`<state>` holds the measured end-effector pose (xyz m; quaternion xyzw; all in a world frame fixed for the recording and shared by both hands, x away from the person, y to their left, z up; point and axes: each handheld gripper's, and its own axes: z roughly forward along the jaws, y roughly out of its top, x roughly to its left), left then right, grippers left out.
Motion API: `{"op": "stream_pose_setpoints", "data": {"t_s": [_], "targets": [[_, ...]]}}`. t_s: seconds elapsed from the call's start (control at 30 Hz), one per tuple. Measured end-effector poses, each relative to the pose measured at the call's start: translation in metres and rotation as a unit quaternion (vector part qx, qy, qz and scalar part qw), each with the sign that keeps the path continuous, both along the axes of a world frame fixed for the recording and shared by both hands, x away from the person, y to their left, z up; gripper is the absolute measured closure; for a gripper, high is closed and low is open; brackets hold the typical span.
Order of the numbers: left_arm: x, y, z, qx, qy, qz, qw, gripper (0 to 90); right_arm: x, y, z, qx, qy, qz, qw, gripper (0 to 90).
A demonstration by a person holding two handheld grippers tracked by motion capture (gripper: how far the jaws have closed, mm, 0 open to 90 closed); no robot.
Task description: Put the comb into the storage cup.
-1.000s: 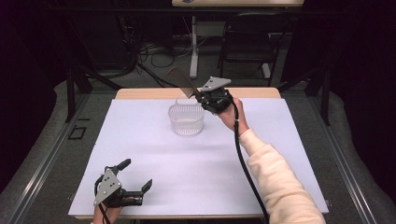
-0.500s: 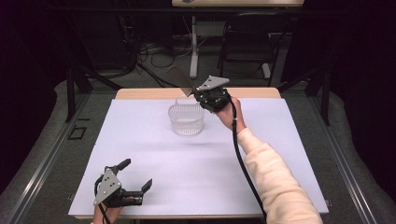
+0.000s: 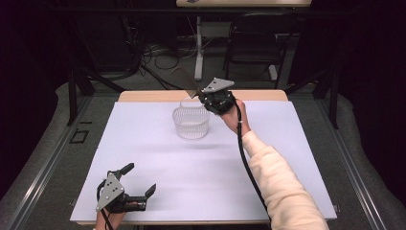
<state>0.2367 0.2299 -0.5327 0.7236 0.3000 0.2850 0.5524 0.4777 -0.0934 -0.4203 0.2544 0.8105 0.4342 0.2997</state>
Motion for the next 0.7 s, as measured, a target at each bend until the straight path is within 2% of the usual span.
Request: {"op": "stream_pose_setpoints", "data": {"t_s": [0.7], "targets": [[0.0004, 0.0003, -0.0003, -0.001, 0.000, 0.001, 1.0000, 0.5, 0.0036, 0.0064, -0.0044, 0.010, -0.010, -0.001, 0.9999, 72.7]]}}
